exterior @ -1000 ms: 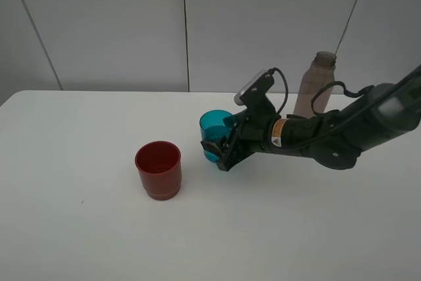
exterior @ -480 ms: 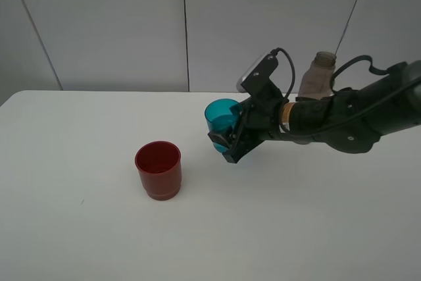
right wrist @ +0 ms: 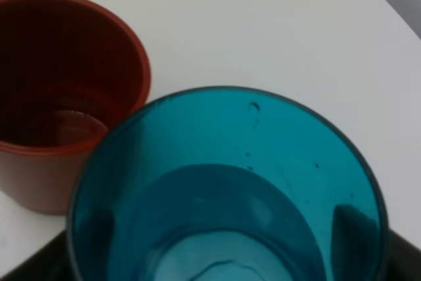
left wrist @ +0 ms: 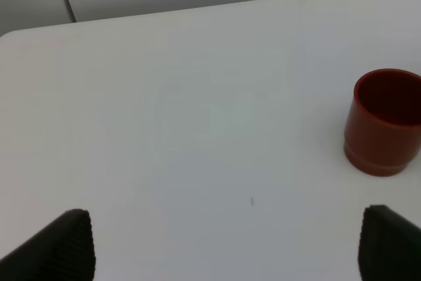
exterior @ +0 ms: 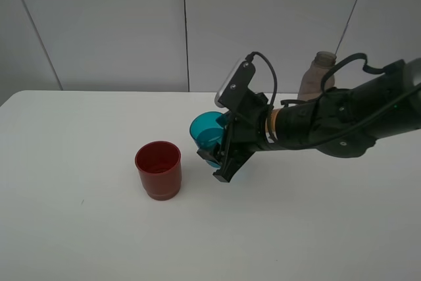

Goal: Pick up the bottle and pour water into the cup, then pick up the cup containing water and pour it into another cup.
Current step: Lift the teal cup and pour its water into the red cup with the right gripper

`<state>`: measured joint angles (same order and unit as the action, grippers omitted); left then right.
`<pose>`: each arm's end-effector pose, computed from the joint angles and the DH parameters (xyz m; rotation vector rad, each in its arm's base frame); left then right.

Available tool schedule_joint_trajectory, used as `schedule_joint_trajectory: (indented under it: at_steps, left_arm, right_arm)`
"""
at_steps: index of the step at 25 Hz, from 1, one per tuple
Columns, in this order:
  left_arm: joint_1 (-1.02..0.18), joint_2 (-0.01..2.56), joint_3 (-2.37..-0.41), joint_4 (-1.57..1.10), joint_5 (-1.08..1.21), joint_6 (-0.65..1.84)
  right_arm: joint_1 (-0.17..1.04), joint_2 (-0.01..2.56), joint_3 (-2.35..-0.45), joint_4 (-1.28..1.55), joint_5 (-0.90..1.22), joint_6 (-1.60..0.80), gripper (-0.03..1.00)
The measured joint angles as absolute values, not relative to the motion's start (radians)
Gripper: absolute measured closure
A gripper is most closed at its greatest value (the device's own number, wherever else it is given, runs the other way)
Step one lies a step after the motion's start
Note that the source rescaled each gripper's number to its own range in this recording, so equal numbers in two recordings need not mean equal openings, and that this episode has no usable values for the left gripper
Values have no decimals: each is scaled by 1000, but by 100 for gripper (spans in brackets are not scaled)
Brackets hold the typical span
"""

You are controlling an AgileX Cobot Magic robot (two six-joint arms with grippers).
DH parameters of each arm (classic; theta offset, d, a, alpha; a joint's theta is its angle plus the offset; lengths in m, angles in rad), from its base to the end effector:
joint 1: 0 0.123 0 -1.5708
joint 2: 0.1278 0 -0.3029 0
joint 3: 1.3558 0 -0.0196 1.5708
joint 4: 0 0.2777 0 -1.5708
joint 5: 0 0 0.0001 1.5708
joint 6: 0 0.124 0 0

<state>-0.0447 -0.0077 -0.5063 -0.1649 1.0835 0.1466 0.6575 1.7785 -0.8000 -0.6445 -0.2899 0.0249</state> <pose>0.0253 -0.0191 0.2762 0.2065 2.0342 -0.1339 0.2927 0.2528 0.1306 -1.3837 1.7435 0.2241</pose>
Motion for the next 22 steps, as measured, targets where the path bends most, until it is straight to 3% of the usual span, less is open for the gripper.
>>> schedule_joint_trajectory:
  at_steps: [22]
  left_arm:
    - [-45, -8, -506, -165, 1083, 147]
  right_arm:
    - [825, 1779, -1012, -744, 155, 23, 87]
